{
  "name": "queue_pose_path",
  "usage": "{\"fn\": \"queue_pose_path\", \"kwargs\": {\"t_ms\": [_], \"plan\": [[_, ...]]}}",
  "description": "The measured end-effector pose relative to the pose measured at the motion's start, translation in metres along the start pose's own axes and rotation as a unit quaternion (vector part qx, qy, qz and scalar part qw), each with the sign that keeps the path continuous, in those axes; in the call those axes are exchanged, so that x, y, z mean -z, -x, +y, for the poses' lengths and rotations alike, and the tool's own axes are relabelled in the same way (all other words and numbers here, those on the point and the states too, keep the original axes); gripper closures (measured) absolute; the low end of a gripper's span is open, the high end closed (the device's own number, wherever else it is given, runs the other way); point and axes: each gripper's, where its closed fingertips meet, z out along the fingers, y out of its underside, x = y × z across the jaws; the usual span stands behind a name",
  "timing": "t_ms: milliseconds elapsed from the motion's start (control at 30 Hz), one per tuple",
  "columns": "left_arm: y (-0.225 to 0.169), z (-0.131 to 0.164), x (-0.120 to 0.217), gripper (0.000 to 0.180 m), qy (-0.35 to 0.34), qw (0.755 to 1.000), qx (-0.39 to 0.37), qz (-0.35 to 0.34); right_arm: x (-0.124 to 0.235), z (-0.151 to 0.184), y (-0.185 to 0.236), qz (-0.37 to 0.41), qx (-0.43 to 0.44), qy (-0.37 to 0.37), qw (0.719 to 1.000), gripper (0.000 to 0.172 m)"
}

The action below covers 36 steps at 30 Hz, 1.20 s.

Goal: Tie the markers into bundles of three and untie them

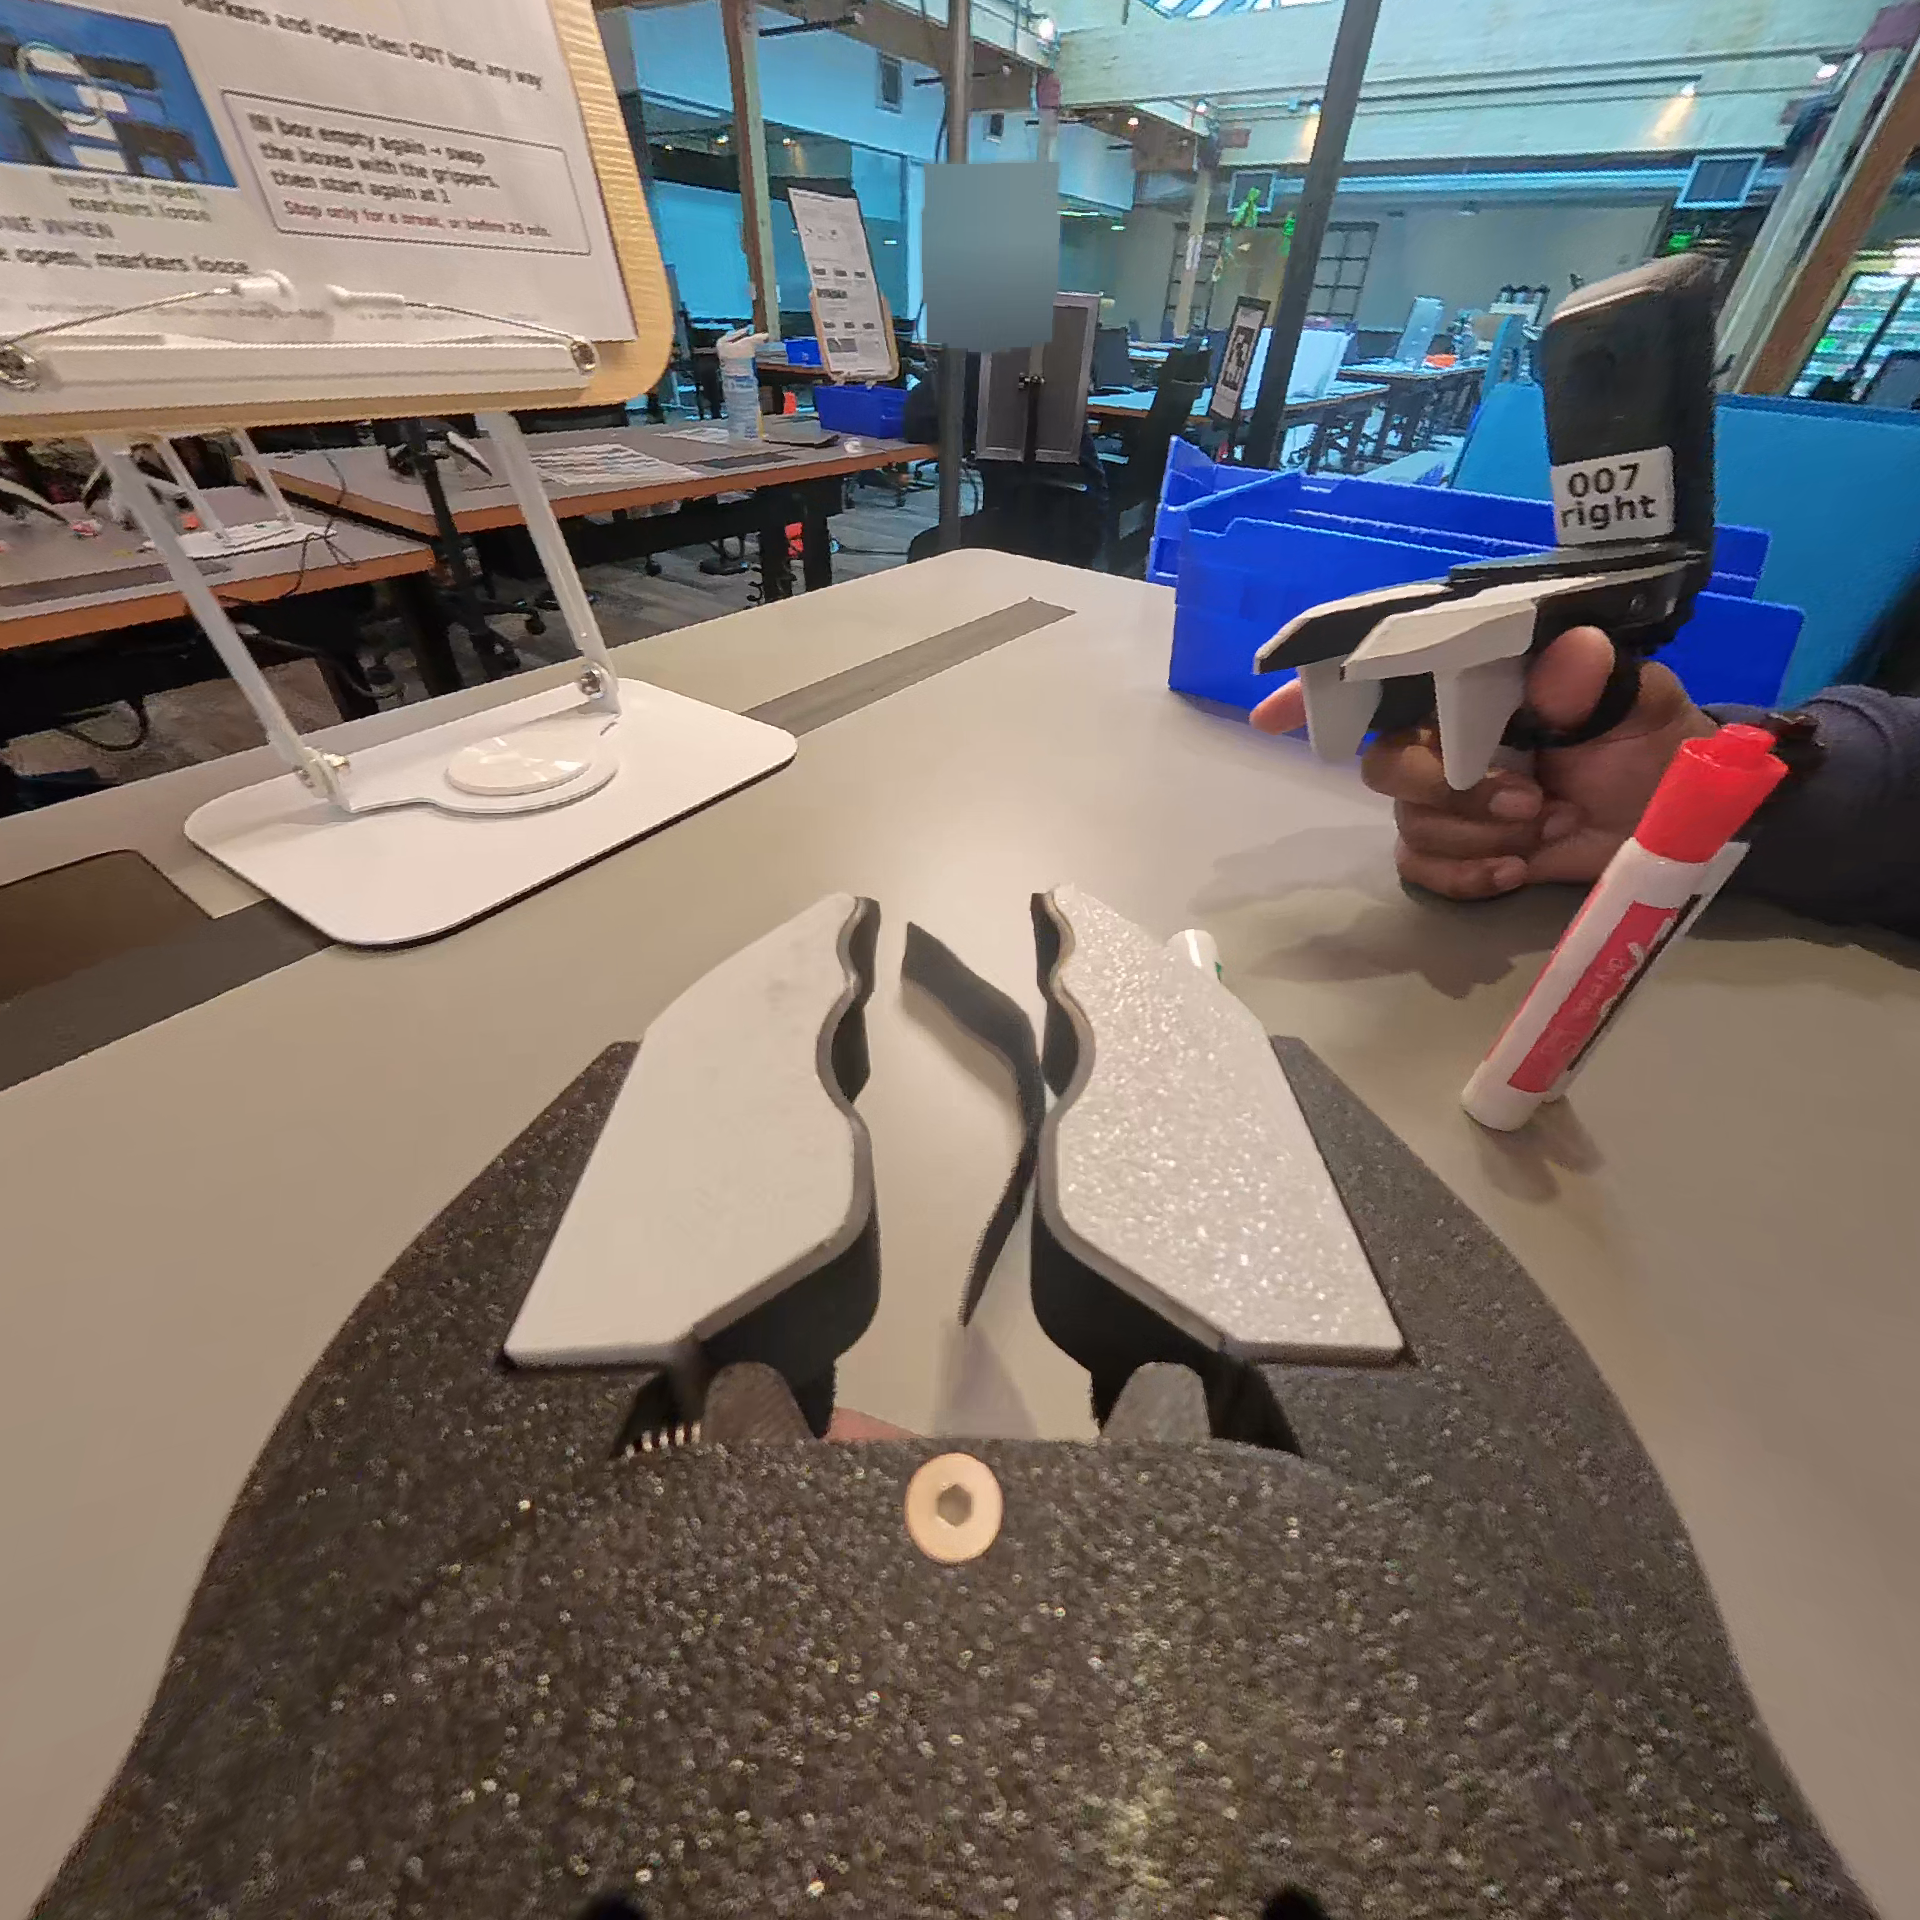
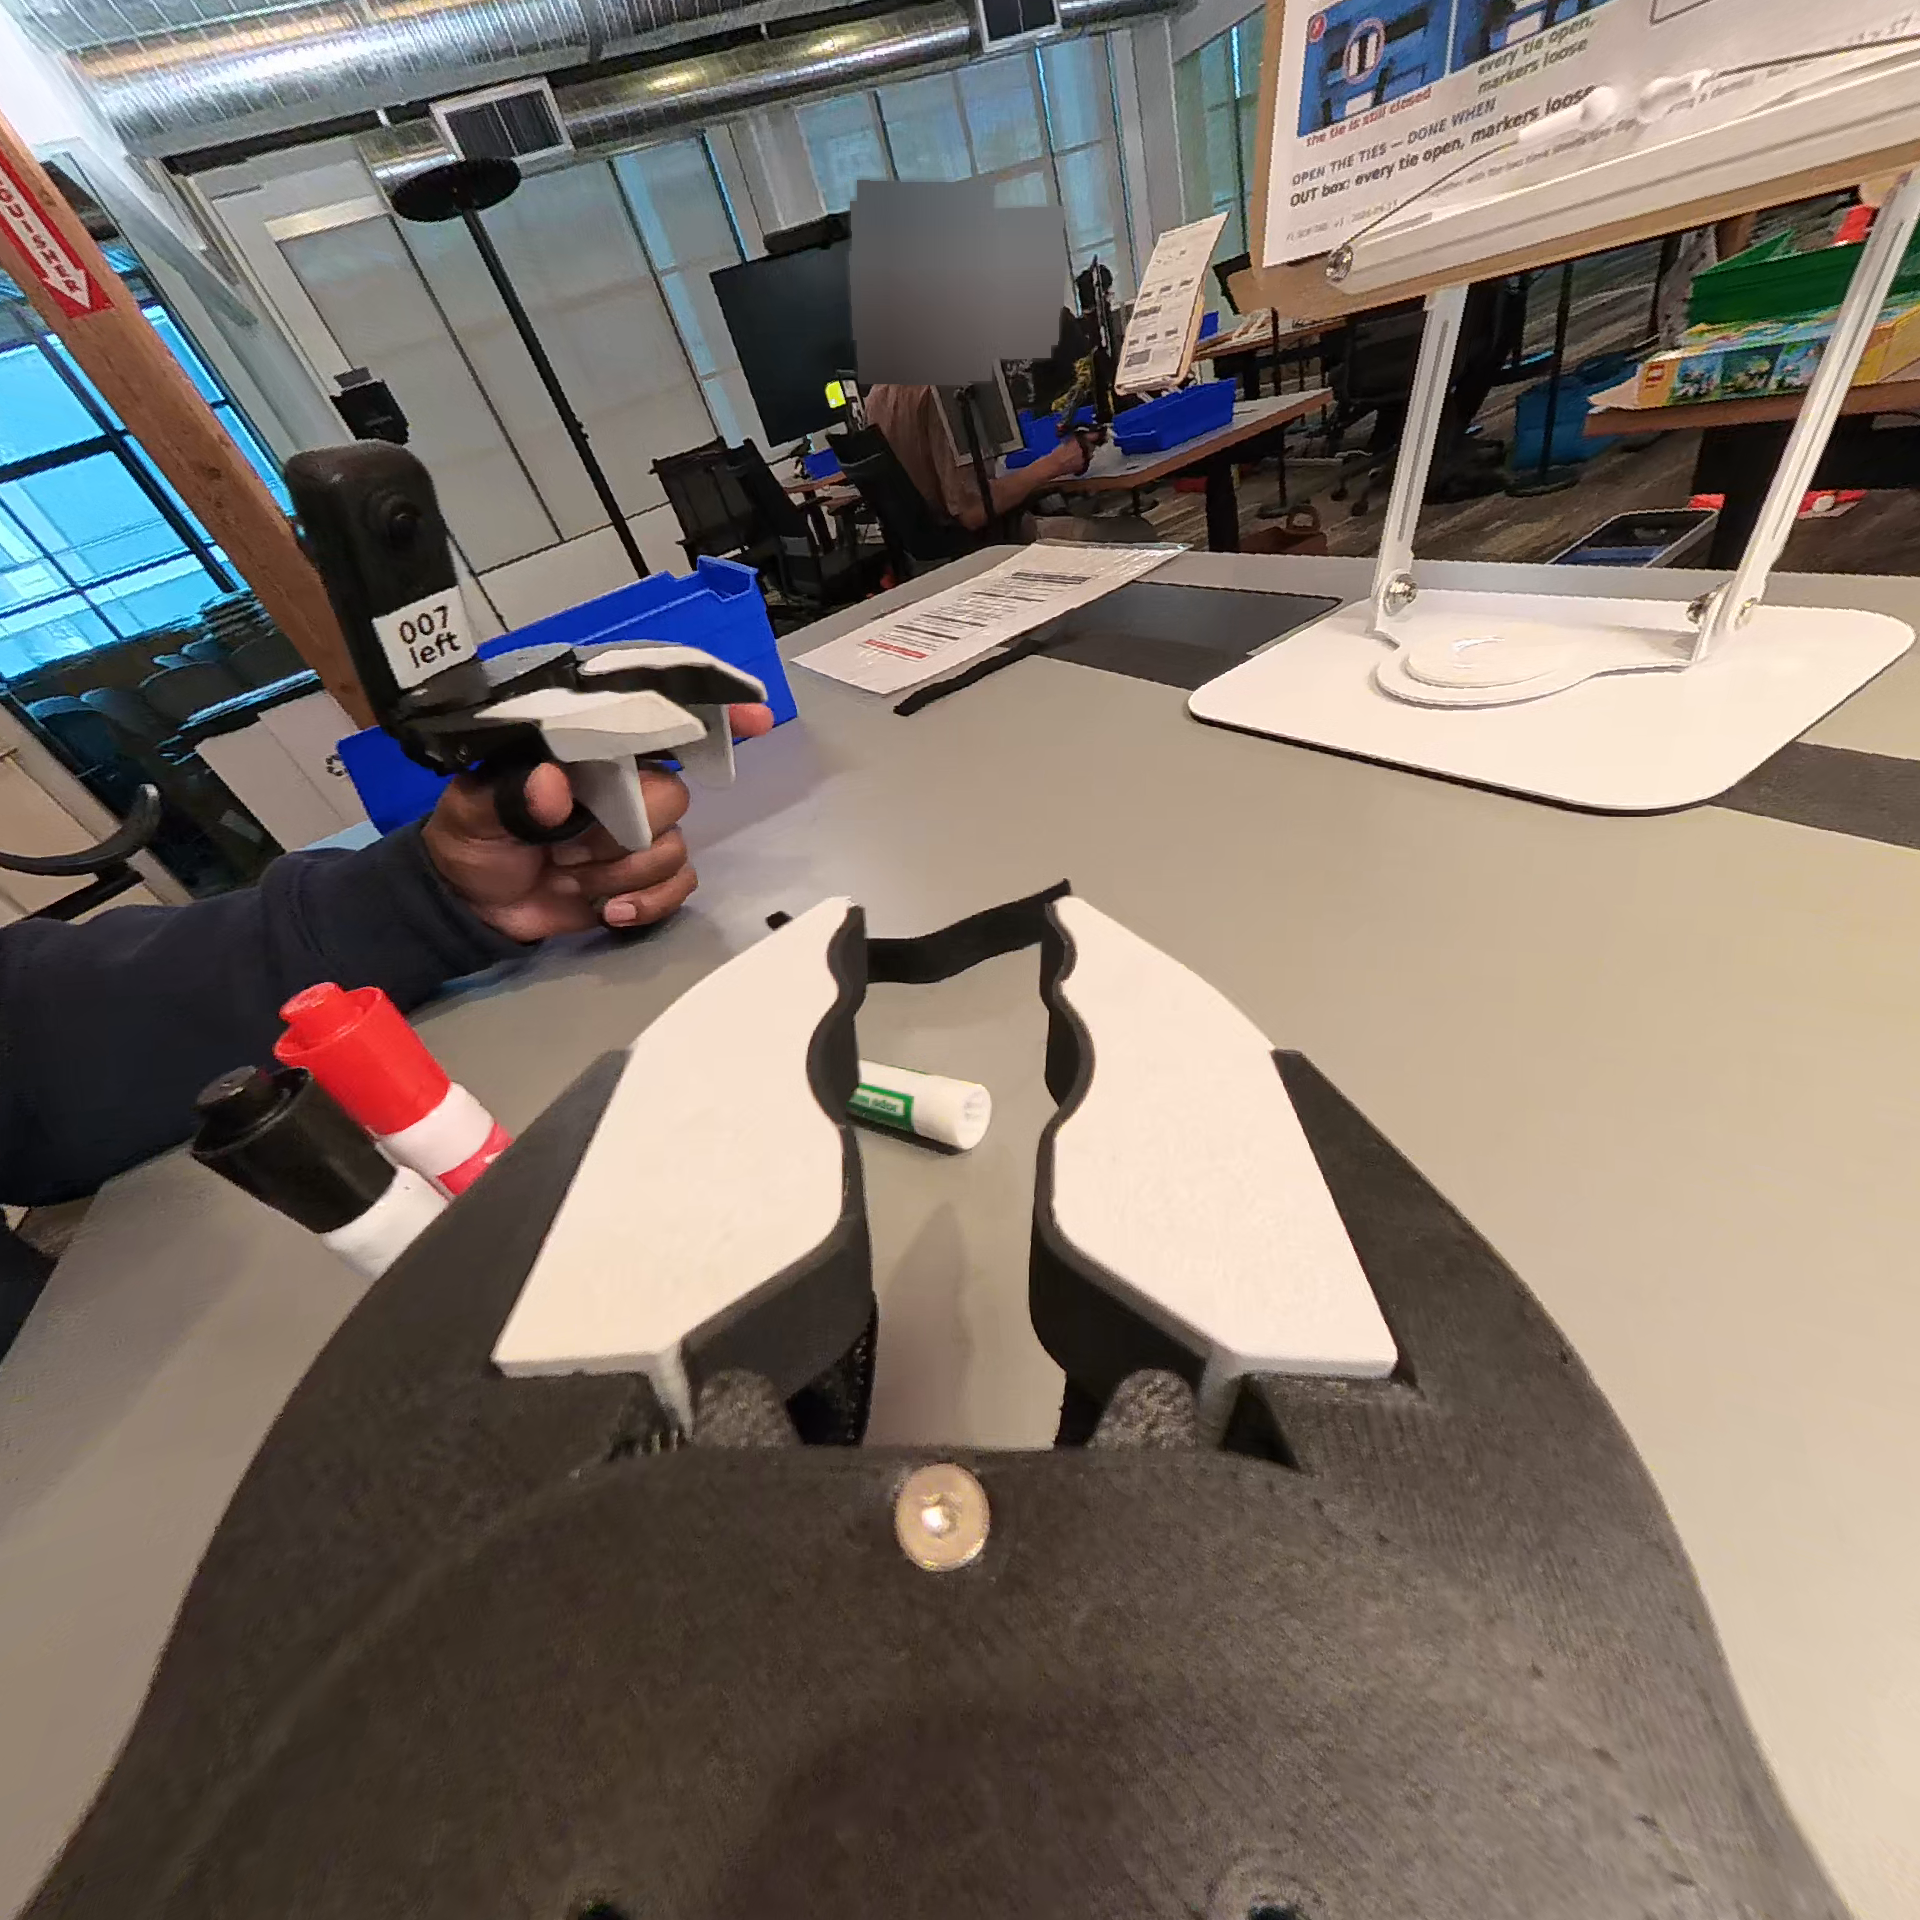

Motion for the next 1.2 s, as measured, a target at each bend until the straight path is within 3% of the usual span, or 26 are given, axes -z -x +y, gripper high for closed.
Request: {"fn": "queue_pose_path", "kwargs": {"t_ms": [200, 333, 633, 900, 1200], "plan": [[-0.027, -0.010, -0.002, 0.151, -0.014, 0.998, -0.016, 0.052, 0.005, 0.001, 0.015, -0.075, -0.009, 0.019, 0.997, 0.137], [-0.063, -0.018, 0.000, 0.150, -0.018, 0.991, -0.034, 0.126, 0.020, -0.004, 0.034, -0.163, -0.027, 0.022, 0.986, 0.131], [-0.143, 0.016, -0.016, 0.147, 0.059, 0.966, -0.090, 0.236, 0.036, 0.034, 0.082, -0.250, 0.079, 0.151, 0.953, 0.114], [-0.162, 0.044, -0.031, 0.147, 0.136, 0.960, -0.113, 0.217, 0.036, 0.075, 0.084, -0.243, 0.135, 0.242, 0.930, 0.120], [-0.167, 0.054, -0.033, 0.144, 0.165, 0.952, -0.128, 0.224, 0.037, 0.079, 0.087, -0.245, 0.143, 0.243, 0.927, 0.121]]}}
